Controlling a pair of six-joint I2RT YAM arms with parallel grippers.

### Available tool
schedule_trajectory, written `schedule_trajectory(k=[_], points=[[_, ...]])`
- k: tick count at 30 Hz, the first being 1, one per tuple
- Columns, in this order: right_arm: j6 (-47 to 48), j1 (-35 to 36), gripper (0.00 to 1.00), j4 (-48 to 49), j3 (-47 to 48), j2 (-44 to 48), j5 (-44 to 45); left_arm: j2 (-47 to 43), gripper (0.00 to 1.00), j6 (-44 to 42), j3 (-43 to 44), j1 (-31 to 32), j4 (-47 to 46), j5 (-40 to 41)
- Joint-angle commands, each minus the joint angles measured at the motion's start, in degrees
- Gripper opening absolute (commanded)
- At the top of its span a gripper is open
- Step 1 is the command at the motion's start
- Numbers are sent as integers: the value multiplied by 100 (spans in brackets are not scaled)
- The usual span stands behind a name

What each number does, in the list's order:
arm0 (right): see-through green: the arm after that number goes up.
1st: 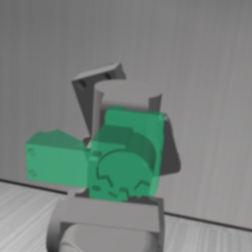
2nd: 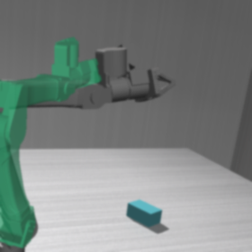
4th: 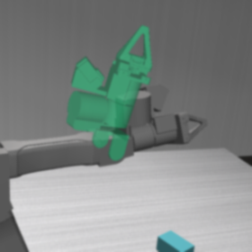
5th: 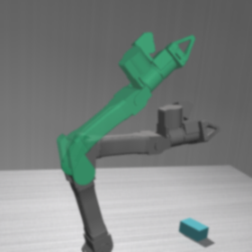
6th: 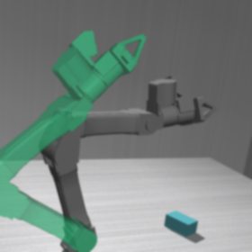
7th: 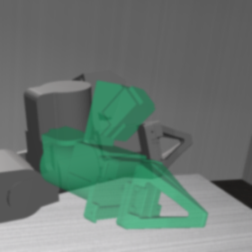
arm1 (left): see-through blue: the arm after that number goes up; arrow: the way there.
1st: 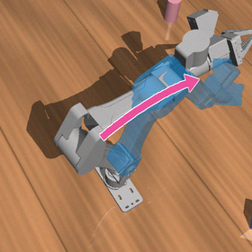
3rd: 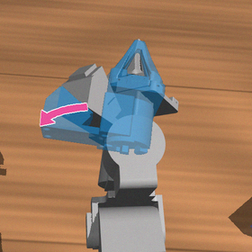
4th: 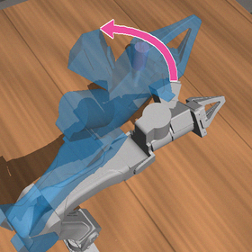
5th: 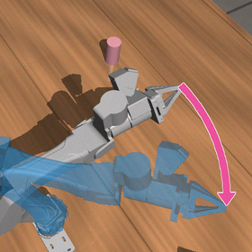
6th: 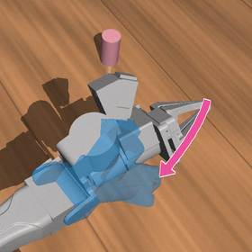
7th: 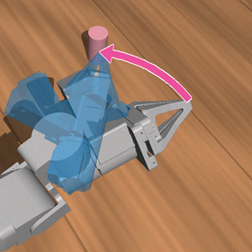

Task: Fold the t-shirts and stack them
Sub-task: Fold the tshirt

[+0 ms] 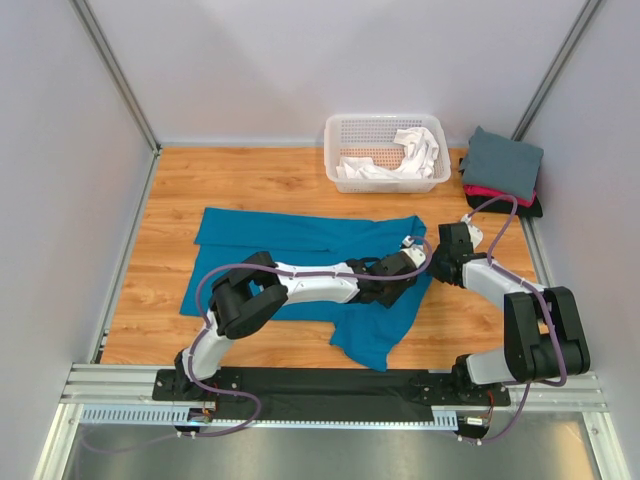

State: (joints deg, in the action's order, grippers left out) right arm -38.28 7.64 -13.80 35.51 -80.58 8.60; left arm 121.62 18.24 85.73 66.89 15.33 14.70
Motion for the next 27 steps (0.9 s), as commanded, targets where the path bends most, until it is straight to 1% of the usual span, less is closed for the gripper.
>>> schedule_trajectory(k=[1, 2, 5, 6, 8, 9, 10, 12, 13, 14, 27], points=[[49, -61, 8, -17, -114, -55, 72, 72, 47, -127, 224, 61, 49, 130], [49, -61, 8, -17, -123, -55, 72, 81, 47, -119, 224, 61, 49, 121], [58, -78, 8, -8, -123, -72, 63, 98, 39, -119, 224, 61, 40, 86], [58, -78, 8, 0, -123, -64, 54, 90, 34, -128, 224, 52, 40, 86], [58, -87, 8, 0, -123, -81, 63, 55, 30, -119, 207, 52, 31, 94], [58, -87, 8, 18, -123, -81, 45, 28, 24, -128, 198, 52, 40, 95], [58, -96, 8, 18, -123, -81, 45, -33, 21, -110, 181, 52, 31, 103], [66, -96, 8, 18, -114, -99, 45, -103, 5, -110, 128, 52, 22, 103], [67, -105, 8, 18, -97, -116, 37, -182, 1, -101, 110, 52, 14, 129], [58, -96, 8, 9, -97, -116, 45, -209, 0, -119, 58, 61, 5, 130], [49, -105, 8, -8, -96, -125, 54, -824, 0, -374, -250, 52, -57, 112]])
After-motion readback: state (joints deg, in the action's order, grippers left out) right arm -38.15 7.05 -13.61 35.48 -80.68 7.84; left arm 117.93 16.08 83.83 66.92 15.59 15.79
